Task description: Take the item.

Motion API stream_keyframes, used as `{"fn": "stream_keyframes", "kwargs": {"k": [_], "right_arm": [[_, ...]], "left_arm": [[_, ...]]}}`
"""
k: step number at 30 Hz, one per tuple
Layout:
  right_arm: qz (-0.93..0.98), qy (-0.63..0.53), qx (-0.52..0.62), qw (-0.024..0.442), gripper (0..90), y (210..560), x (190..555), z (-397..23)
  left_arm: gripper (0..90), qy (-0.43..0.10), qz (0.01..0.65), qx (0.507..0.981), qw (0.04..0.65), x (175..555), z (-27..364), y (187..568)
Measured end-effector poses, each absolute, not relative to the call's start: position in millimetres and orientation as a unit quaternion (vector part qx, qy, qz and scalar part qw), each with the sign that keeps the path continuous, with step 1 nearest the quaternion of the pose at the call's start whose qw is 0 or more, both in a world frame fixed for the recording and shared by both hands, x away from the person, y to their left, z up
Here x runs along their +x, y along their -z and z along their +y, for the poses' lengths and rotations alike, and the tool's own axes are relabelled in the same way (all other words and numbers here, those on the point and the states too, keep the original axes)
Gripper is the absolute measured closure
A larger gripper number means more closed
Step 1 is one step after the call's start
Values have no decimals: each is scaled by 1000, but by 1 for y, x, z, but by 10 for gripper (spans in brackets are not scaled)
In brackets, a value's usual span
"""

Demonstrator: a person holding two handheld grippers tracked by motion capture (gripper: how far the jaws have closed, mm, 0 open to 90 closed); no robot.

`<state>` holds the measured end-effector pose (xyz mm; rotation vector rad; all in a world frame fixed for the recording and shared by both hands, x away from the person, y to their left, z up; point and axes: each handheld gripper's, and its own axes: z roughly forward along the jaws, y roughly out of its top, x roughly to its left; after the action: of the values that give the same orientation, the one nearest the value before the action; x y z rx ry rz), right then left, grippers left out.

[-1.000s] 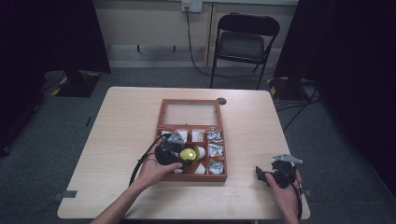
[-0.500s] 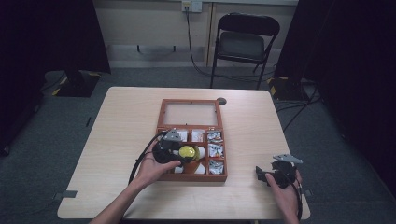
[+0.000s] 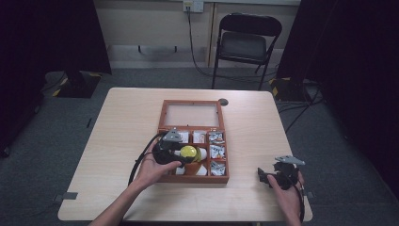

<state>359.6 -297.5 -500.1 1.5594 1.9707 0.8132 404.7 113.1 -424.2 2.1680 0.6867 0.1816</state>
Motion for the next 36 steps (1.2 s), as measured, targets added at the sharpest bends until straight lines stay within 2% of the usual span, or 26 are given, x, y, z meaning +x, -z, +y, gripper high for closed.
{"fn": "stream_keyframes", "kwargs": {"k": [36], "right_arm": [[723,-298,572,248,31,500,360,-298]], "left_arm": [[380,-100,292,847,433,405,150,404]]}}
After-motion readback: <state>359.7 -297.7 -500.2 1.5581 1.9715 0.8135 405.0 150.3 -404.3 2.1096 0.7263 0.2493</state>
